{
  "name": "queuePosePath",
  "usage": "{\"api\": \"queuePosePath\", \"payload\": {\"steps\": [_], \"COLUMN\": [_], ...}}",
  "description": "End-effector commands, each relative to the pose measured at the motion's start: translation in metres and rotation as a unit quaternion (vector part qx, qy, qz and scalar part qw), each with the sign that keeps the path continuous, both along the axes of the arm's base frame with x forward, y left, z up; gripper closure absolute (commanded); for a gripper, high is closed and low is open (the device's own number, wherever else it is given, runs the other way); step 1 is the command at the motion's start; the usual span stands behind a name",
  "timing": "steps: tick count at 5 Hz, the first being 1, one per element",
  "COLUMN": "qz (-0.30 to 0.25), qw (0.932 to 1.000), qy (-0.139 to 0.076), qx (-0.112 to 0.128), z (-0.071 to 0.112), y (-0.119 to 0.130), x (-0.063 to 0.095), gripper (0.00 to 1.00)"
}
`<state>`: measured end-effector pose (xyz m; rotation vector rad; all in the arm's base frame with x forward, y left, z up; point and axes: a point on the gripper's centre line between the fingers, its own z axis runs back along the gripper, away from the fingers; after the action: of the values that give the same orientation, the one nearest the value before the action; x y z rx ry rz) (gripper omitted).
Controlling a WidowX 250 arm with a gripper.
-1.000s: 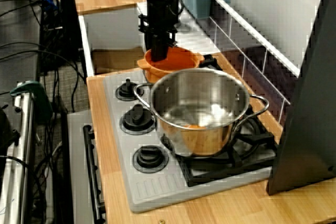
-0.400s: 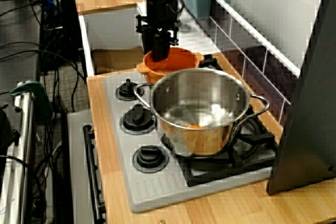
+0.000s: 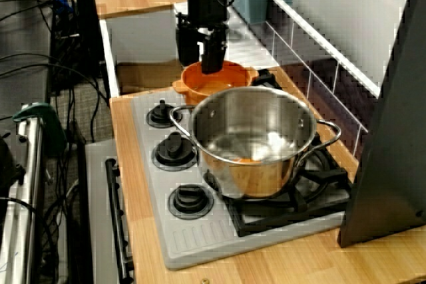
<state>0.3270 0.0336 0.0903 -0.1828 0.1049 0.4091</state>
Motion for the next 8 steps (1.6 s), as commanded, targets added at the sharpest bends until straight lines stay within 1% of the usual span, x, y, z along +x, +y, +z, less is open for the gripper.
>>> {"api": "queuePosePath", "payload": {"steps": [1, 2, 3, 4, 5, 6, 7, 8], "qz": [-0.092, -0.161, -0.199, -0.218, -0.226, -0.226, -0.215, -0.216], "qw": [0.9943, 0.9835, 0.9751, 0.9698, 0.968, 0.9677, 0.969, 0.969], "qy": [-0.051, -0.083, -0.098, -0.106, -0.104, -0.104, -0.111, -0.108], "qx": [-0.017, -0.009, 0.006, 0.022, 0.035, 0.041, 0.05, 0.051], "z": [0.031, 0.029, 0.026, 0.021, 0.014, 0.013, 0.014, 0.009], "y": [-0.002, -0.005, -0.002, 0.002, 0.007, 0.008, 0.007, 0.006], "x": [0.007, 0.008, 0.011, 0.013, 0.016, 0.016, 0.015, 0.013], "gripper": [0.0, 0.0, 0.0, 0.0, 0.0, 0.0, 0.0, 0.0]}}
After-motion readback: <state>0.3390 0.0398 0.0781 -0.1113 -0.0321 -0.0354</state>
